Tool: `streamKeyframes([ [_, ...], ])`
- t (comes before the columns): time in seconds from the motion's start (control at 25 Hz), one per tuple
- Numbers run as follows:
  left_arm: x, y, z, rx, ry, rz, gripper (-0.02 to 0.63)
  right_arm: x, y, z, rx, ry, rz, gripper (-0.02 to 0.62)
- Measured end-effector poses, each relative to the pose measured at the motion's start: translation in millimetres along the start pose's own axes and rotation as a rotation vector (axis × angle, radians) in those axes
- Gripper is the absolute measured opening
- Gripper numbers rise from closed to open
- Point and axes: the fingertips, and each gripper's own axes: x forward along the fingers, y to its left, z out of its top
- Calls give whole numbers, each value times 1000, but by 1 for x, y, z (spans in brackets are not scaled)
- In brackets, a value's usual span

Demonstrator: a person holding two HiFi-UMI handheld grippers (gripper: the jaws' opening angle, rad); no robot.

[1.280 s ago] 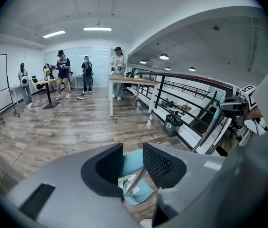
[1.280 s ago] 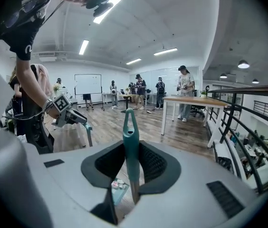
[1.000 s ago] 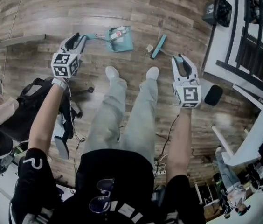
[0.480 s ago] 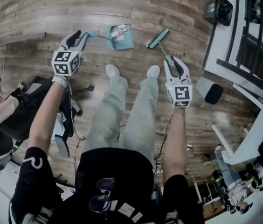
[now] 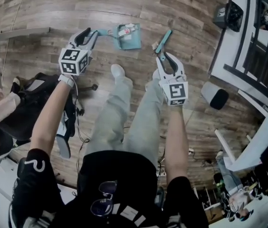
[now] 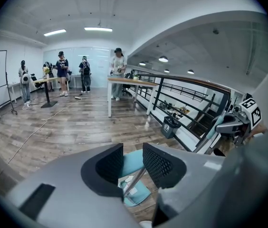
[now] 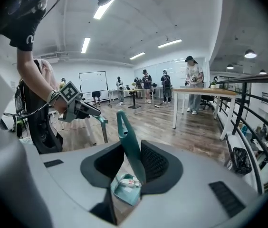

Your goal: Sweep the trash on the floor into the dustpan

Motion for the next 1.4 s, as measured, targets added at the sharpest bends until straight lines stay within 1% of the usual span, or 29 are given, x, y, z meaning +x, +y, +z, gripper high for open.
streamKeyframes([
  [0.24, 0, 0, -2, -14, -13, -11, 127, 30, 17, 21, 43, -66, -5, 98],
  [0.44, -1, 0, 0, -28, -23, -19, 127, 50, 20, 40, 79, -110, -14, 98],
  [0.64, -1, 1, -1, -31, -25, -30, 127, 66, 25, 53, 83, -150, 3, 100],
  [0.84, -1, 1, -1, -30, -31, -36, 127, 76, 33, 69, 117, -193, 33, 100],
  [1.04, 0, 1, 0, -25, -26, -37, 126, 72, 29, 75, 113, -197, 39, 95],
  [1.24, 1, 3, 0, -17, -24, -34, 126, 53, 10, 74, 83, -182, 10, 89],
  [1.4, 2, 4, 0, -10, -20, -24, 124, 29, -10, 70, 78, -179, -20, 86],
])
